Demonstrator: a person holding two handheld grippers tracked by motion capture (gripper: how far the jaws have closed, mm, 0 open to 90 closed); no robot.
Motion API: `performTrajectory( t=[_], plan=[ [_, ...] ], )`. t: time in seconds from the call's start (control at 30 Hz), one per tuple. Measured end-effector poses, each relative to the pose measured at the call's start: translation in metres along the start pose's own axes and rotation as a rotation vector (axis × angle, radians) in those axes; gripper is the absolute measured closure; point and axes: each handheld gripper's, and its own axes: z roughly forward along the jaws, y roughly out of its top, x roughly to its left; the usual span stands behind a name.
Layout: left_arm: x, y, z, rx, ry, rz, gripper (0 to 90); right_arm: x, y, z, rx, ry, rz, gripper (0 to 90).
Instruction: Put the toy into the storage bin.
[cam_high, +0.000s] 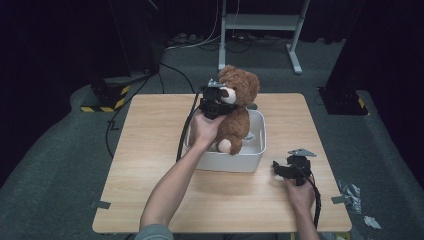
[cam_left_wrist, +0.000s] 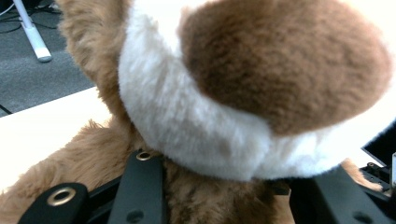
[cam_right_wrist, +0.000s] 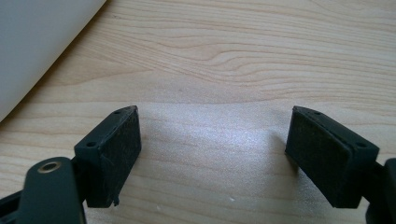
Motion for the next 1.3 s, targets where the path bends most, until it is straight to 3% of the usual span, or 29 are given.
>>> performTrajectory(
  t=[0.83, 1.3],
  plan=[
    [-0.002, -0.016, 0.01, 0.075, 0.016, 0.017, 53.4, 0.0, 0.0, 0.0, 0.0, -0.001, 0.0, 17.5],
    [-0.017, -0.021, 0.017, 0.159, 0.073, 0.12, 40.8, 0.0, 0.0, 0.0, -0.001, -0.001, 0.0, 17.5]
  ],
)
